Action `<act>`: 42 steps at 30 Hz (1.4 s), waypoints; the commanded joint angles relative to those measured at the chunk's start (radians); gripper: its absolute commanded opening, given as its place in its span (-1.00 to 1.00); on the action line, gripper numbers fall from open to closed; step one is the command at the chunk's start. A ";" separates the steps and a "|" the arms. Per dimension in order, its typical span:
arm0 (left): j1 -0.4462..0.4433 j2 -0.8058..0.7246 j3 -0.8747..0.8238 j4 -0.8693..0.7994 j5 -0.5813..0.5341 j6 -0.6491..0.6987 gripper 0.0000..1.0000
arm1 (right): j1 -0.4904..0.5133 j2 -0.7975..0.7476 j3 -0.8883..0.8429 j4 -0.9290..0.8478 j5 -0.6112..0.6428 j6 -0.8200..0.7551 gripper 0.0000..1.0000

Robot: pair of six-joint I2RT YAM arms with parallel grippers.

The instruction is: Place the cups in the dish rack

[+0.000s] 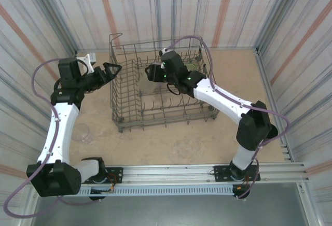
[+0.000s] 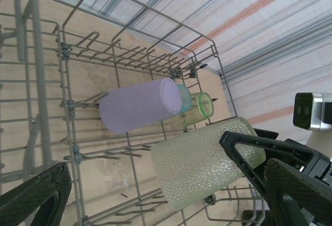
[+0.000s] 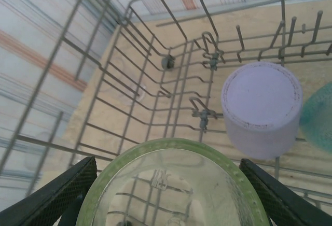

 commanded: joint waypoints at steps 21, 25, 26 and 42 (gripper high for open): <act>0.084 -0.071 -0.073 -0.036 -0.037 0.055 0.97 | 0.085 0.309 0.360 -0.237 0.258 -0.226 -0.15; 0.086 -0.070 -0.078 -0.029 -0.031 0.048 0.97 | 0.091 0.350 0.384 -0.234 0.256 -0.234 -0.15; 0.087 -0.070 -0.080 -0.026 -0.026 0.044 0.97 | 0.093 0.361 0.393 -0.238 0.263 -0.234 -0.13; 0.093 -0.067 -0.100 -0.001 -0.015 0.020 0.97 | 0.097 0.462 0.450 -0.248 0.294 -0.250 0.09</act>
